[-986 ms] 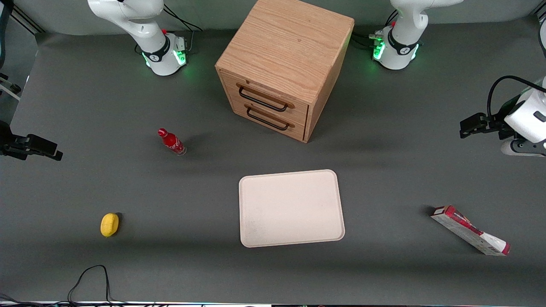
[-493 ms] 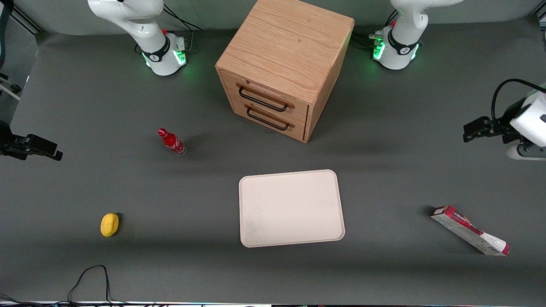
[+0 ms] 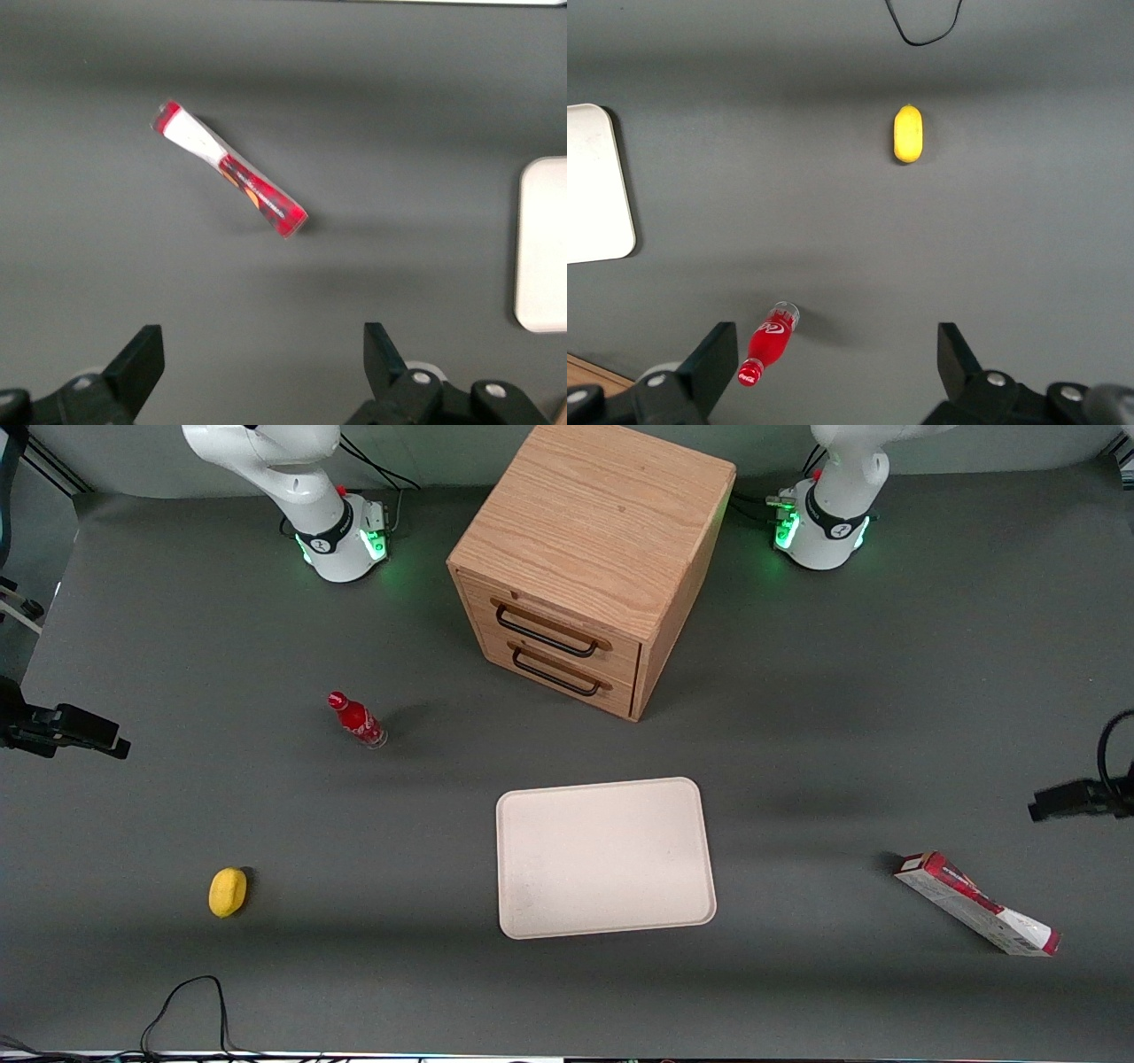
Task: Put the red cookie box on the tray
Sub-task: 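Move the left gripper down toward the red-and-white cookie box, then close the left gripper on the cookie box's end, then lift the cookie box upright and carry it toward the white tray, then lower the held box onto the tray beside its rim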
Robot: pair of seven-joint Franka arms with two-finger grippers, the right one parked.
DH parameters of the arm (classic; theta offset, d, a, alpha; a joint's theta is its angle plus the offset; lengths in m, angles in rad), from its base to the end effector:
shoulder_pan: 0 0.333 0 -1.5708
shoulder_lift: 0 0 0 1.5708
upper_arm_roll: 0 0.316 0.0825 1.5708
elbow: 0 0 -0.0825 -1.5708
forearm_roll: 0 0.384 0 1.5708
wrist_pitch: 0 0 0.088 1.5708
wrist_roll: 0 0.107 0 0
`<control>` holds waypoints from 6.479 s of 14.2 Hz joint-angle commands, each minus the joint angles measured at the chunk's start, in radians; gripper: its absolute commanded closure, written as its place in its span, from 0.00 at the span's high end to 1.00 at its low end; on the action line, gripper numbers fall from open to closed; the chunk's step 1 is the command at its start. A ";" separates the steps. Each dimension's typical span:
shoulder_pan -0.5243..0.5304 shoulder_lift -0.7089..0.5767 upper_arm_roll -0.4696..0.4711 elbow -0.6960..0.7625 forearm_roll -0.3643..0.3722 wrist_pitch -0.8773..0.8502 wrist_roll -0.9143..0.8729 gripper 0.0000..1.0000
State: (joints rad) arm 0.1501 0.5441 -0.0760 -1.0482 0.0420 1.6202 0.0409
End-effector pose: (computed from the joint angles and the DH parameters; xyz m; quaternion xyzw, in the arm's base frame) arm 0.7070 0.0724 0.5311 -0.9997 -0.0216 -0.0145 0.0023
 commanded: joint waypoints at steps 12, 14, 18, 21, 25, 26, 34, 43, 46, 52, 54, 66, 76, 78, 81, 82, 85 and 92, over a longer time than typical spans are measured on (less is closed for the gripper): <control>0.025 0.221 0.016 0.154 0.015 0.107 -0.227 1.00; 0.040 0.226 0.016 0.143 -0.010 0.128 -0.396 1.00; 0.051 0.255 0.016 0.140 -0.045 0.150 -0.628 1.00; 0.043 0.287 0.018 0.096 -0.036 0.217 -0.631 1.00; 0.042 0.321 0.018 -0.012 -0.033 0.383 -0.636 1.00; 0.040 0.338 0.018 -0.012 -0.033 0.389 -0.638 1.00; 0.042 0.386 0.021 -0.027 -0.017 0.432 -0.671 0.25; 0.039 0.324 0.021 0.026 0.018 0.299 -0.664 0.00; 0.040 0.284 0.010 0.150 0.016 0.112 -0.665 0.00; 0.043 0.084 0.012 0.180 0.016 -0.110 -0.664 0.00; 0.040 0.048 0.004 0.180 0.016 -0.157 -0.641 0.00; -0.403 0.019 -0.039 0.181 0.035 -0.214 -0.527 0.00; -0.590 0.137 -0.027 0.152 0.038 -0.071 -0.605 0.00; -0.589 0.171 -0.025 0.107 0.038 0.008 -0.604 0.00; -0.587 0.198 -0.024 -0.004 0.039 0.180 -0.608 0.00; -0.587 0.212 -0.024 -0.038 0.041 0.235 -0.608 0.00; -0.586 0.289 -0.019 -0.056 0.042 0.320 -0.610 0.00; -0.583 0.326 -0.018 -0.076 0.052 0.363 -0.658 0.00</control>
State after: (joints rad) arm -0.4328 0.8854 -0.0956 -1.1058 0.0732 1.9718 -0.5874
